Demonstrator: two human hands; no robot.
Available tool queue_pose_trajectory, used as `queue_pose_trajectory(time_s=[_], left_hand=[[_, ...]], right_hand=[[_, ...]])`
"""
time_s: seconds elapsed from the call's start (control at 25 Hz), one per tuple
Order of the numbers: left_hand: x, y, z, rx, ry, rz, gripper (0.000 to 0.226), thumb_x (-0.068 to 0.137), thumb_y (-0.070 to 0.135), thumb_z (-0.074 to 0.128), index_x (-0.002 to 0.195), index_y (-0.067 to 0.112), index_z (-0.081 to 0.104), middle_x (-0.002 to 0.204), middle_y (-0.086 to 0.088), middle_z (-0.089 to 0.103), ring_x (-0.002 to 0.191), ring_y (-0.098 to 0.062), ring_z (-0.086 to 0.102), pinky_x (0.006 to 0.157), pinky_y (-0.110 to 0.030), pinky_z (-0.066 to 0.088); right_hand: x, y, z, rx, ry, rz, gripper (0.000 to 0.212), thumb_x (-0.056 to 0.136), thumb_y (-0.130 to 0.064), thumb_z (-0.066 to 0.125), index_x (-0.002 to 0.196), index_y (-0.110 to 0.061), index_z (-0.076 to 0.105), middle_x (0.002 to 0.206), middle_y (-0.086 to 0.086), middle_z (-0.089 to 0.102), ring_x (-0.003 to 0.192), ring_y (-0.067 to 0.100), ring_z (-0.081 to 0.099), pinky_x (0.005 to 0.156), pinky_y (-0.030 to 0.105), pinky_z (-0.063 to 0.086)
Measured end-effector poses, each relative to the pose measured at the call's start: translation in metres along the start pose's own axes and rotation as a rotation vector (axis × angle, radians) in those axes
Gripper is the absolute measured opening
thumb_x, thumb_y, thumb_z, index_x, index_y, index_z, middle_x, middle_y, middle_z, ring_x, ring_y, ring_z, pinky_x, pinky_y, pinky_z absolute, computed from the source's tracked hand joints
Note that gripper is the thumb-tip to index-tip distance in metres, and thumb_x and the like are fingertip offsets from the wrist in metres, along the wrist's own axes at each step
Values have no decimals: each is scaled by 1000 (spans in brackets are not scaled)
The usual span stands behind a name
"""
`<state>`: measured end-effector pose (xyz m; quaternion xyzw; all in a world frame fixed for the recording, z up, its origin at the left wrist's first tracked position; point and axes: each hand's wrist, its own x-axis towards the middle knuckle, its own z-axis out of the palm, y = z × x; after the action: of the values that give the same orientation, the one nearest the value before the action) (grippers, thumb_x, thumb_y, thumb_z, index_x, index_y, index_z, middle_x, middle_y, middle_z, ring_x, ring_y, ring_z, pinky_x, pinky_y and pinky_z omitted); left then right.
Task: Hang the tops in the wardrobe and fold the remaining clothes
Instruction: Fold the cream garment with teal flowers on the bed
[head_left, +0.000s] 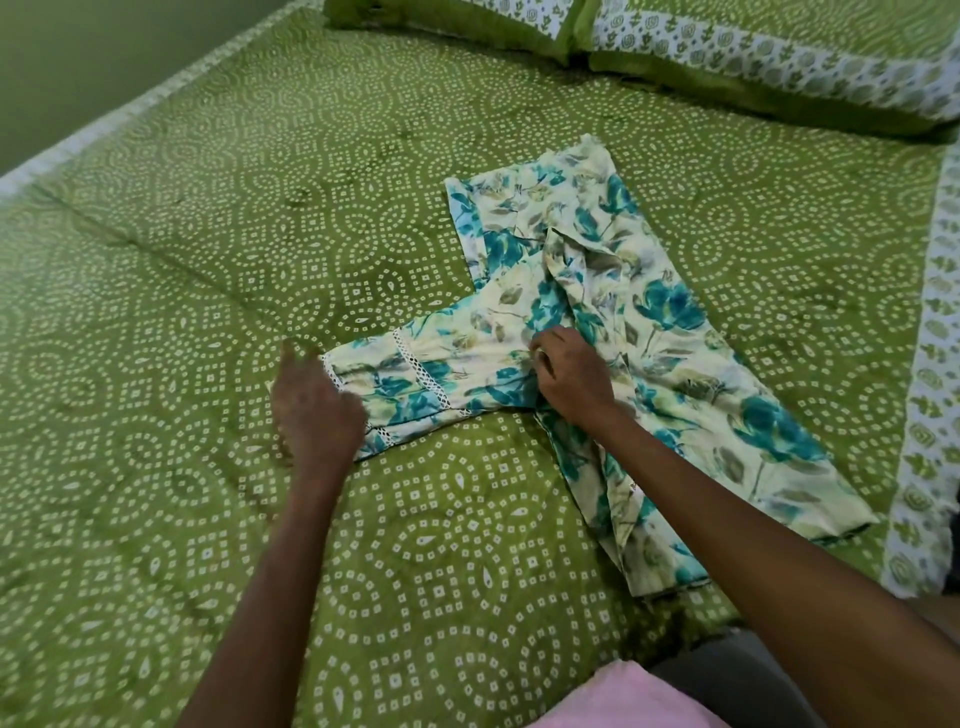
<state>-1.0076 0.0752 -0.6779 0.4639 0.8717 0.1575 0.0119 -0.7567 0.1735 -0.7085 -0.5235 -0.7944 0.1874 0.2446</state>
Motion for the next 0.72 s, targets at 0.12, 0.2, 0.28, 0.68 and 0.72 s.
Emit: queue_pose_trajectory(time_s=[0.12,0.2,0.28,0.68,0.72], left_hand=[[10,65,21,-181,-114,412,39,89,-1,41,128,-3,50,148,-21,32,137,-33,28,112,-47,23],[18,85,45,-214,-284,420,46,98,10,36,144,7,33,156,-12,17,144,-25,14,117,-41,10],[17,77,72,-64,-322,395,52,101,31,27,150,16,17,159,-5,8,146,-20,3,117,-38,0],[-10,-22,54,146,-200,90,116,60,93,9,151,21,4,159,-4,-4,146,-21,-6,111,-53,-13],[-11,-24,54,149,-201,87,117,60,93,9,151,20,4,159,-4,-4,146,-21,-7,111,-53,-13]], right_hand=[[21,-32,23,-52,-188,-3,40,94,-8,42,133,0,44,140,17,42,131,30,36,109,40,32],[26,-43,46,-81,-375,-45,49,100,-19,33,147,-6,25,155,10,21,144,25,14,118,42,11],[27,-35,62,-183,-477,-36,55,102,-35,23,151,-18,7,159,0,1,146,17,-4,118,39,-5],[62,18,54,-135,-180,255,86,91,-64,34,151,-12,2,159,5,-4,146,21,-4,117,34,-2],[56,16,54,-120,-159,281,85,92,-61,35,151,-9,2,159,9,-3,146,23,-2,117,34,0]])
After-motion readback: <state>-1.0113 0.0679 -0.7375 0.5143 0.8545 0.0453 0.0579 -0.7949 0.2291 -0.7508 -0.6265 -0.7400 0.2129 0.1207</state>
